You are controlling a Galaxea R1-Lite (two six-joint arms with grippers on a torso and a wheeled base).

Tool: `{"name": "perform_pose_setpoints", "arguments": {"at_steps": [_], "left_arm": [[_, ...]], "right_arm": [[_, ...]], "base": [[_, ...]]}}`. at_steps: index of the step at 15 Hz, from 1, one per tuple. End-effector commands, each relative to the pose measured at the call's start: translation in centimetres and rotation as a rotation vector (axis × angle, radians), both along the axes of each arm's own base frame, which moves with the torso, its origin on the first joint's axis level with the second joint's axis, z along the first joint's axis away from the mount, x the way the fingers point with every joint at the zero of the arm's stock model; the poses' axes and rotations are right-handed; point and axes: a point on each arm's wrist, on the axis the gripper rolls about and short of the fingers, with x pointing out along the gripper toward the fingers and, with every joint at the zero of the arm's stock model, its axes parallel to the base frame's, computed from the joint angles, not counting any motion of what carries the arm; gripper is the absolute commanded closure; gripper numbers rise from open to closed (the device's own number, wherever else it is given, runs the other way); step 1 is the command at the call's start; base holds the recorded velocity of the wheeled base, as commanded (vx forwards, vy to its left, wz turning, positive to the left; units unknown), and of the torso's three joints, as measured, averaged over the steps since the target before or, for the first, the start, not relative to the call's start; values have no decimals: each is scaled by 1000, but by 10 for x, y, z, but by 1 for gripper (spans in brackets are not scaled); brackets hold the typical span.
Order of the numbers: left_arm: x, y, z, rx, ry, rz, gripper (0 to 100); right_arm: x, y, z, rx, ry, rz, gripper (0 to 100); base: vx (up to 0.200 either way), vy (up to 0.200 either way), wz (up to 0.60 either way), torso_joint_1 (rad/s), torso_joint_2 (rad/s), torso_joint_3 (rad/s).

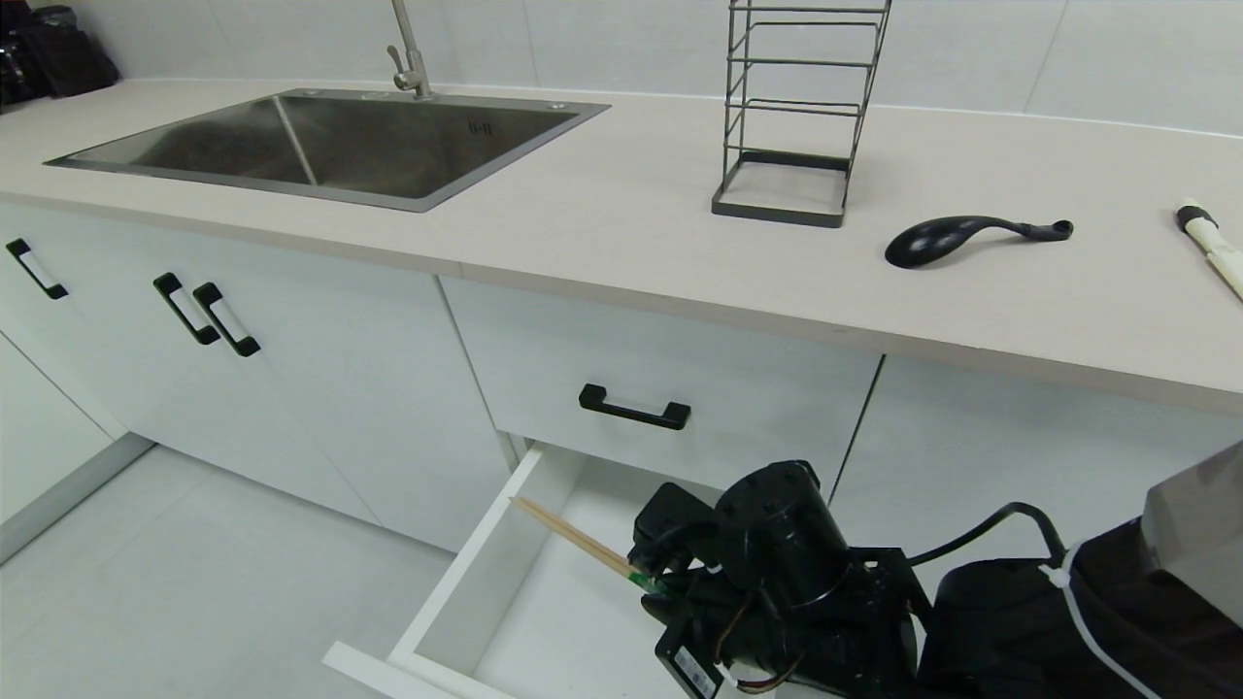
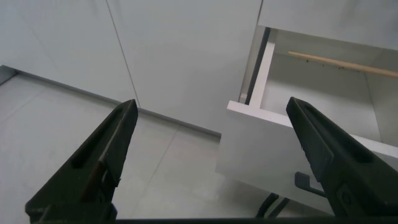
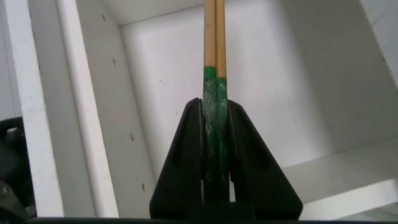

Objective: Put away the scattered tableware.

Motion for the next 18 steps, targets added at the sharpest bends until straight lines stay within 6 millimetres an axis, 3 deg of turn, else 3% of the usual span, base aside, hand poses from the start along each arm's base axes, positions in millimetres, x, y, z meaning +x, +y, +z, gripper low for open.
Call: {"name": "perform_pose_setpoints", "arguments": {"at_steps": [1, 10, 18], "left_arm": [[0, 0, 0, 0, 0, 0, 0], [0, 0, 0, 0, 0, 0, 0], [0, 0, 0, 0, 0, 0, 0]], "right_arm": [[5, 7, -9, -12, 8, -1, 100], [26, 20, -32, -59, -23, -188, 100], [40, 31, -51, -71, -11, -229, 100]], "base": [[0, 0, 0, 0, 0, 0], [0, 0, 0, 0, 0, 0], [0, 0, 0, 0, 0, 0]]}}
